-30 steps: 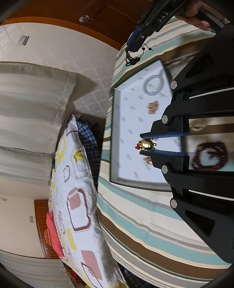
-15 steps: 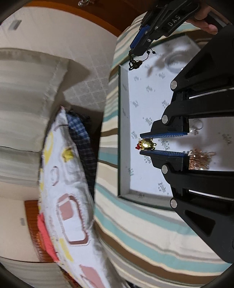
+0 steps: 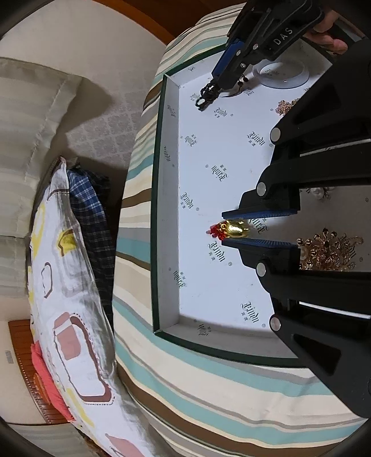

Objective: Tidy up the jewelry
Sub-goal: 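Open the left tool to drop the charm while the right tool releases the pendant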

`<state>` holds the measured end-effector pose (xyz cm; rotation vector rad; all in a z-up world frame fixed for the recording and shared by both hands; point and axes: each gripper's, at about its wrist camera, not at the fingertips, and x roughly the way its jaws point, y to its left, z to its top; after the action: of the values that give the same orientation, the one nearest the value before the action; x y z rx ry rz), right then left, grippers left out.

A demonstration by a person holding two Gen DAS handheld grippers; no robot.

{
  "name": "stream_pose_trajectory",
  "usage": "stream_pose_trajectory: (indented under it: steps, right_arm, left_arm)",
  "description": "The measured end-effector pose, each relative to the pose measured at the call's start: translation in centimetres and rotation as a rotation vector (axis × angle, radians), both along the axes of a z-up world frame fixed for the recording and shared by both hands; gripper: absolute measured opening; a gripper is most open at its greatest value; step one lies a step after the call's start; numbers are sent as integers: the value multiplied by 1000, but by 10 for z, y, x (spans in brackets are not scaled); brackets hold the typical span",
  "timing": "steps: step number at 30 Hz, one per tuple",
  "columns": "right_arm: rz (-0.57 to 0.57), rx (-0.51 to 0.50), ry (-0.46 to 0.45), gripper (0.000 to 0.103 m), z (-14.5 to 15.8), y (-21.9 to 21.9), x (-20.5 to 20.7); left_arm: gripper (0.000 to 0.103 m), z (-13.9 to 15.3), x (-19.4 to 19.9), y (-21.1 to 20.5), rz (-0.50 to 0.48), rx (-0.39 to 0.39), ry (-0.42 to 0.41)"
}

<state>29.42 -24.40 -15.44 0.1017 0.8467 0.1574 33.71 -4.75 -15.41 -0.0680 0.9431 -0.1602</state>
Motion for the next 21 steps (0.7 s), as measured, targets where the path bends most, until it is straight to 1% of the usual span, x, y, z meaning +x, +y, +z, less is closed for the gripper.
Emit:
stream_pose_trajectory:
  steps: [1, 2, 3, 5, 6, 8, 12, 13, 15, 19, 21]
  right_arm:
    - [-4, 5, 1, 21, 0, -1, 0]
    - [-5, 7, 2, 25, 0, -2, 1]
    - [-5, 7, 1, 28, 1, -2, 1]
    - [-5, 7, -2, 38, 2, -3, 0]
    - [-5, 7, -4, 39, 2, -3, 1]
    - [-5, 4, -7, 40, 3, -3, 1]
    - [-7, 19, -30, 41, 9, -5, -6]
    - [-9, 21, -45, 41, 12, -4, -10]
    - [-8, 28, -66, 41, 19, -4, -18]
    - [-8, 49, -109, 46, 33, -3, -40]
    - [-10, 60, -124, 46, 38, -3, -52]
  left_arm:
    - [18, 0, 0, 0, 1, -4, 2]
    - [26, 1, 0, 1, 4, -5, 0]
    - [31, 1, 1, 1, 7, -4, -1]
    - [36, 1, 1, 3, 9, -11, 4]
    - [37, 1, 1, 2, 11, -11, 4]
    - [39, 2, 0, 3, 13, -14, 0]
    - [48, 10, -6, 5, 21, -12, -32]
    - [49, 13, -10, 5, 21, -15, -49]
    - [55, 21, -19, 7, 23, -26, -77]
    - [59, 40, -49, 12, 33, -32, -168]
    - [61, 50, -67, 16, 44, -31, -207]
